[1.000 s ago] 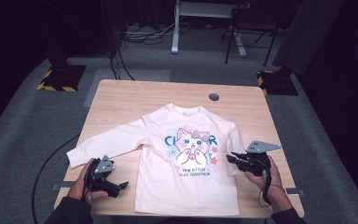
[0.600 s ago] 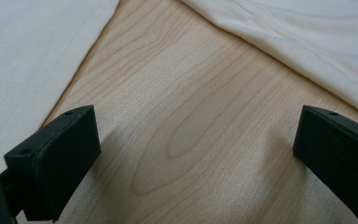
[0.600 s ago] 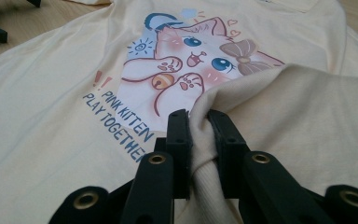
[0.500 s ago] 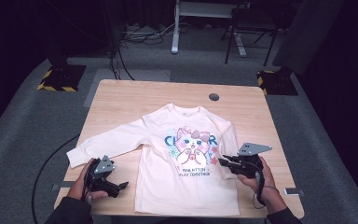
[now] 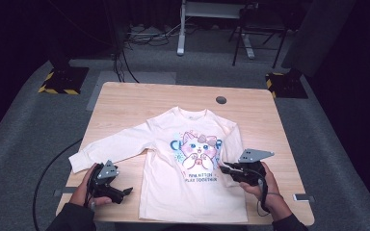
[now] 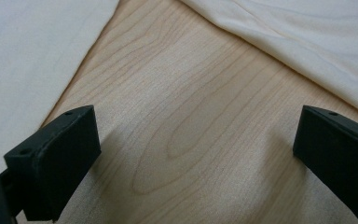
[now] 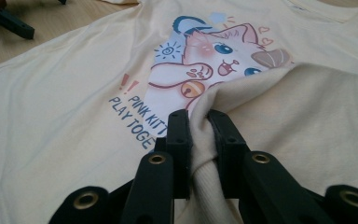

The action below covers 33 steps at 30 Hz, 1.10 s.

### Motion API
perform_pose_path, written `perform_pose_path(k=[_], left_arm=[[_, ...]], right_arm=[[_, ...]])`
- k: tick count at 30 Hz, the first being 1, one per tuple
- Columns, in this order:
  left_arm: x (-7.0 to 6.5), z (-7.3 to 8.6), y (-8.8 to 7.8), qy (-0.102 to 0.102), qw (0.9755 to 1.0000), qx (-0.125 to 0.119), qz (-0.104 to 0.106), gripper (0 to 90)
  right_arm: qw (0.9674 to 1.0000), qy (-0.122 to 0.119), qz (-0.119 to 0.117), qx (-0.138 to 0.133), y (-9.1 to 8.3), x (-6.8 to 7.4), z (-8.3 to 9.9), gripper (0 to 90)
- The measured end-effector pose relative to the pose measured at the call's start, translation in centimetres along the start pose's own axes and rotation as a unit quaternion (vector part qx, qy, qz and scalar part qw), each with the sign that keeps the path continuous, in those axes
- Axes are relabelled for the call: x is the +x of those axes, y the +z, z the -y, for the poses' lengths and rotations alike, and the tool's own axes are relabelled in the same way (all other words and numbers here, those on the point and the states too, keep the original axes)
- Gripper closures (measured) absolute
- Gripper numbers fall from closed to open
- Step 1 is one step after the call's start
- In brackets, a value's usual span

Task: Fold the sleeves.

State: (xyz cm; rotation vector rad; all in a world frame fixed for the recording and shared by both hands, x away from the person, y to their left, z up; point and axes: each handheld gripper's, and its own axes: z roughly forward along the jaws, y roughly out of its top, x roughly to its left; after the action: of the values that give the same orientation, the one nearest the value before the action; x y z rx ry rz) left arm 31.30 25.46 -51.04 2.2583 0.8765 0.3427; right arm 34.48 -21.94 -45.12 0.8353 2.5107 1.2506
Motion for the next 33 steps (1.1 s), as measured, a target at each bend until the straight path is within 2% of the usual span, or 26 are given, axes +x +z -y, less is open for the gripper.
perform_pose_path(k=[13,23,33], left_arm=[[0.0,0.0,0.0,0.0,1.0,0.0,0.0,0.5],[0.0,0.0,0.0,0.0,1.0,0.0,0.0,0.5],[0.0,0.0,0.0,0.0,1.0,0.0,0.0,0.5]], right_arm=[[0.9992,-0.029,-0.025,0.005,0.6,1.8,-0.7,79.3],[0.9983,-0.04,-0.041,0.011,1.0,2.5,-0.8,79.4],[0.9957,-0.06,-0.066,0.025,1.3,3.7,-1.0,79.4]])
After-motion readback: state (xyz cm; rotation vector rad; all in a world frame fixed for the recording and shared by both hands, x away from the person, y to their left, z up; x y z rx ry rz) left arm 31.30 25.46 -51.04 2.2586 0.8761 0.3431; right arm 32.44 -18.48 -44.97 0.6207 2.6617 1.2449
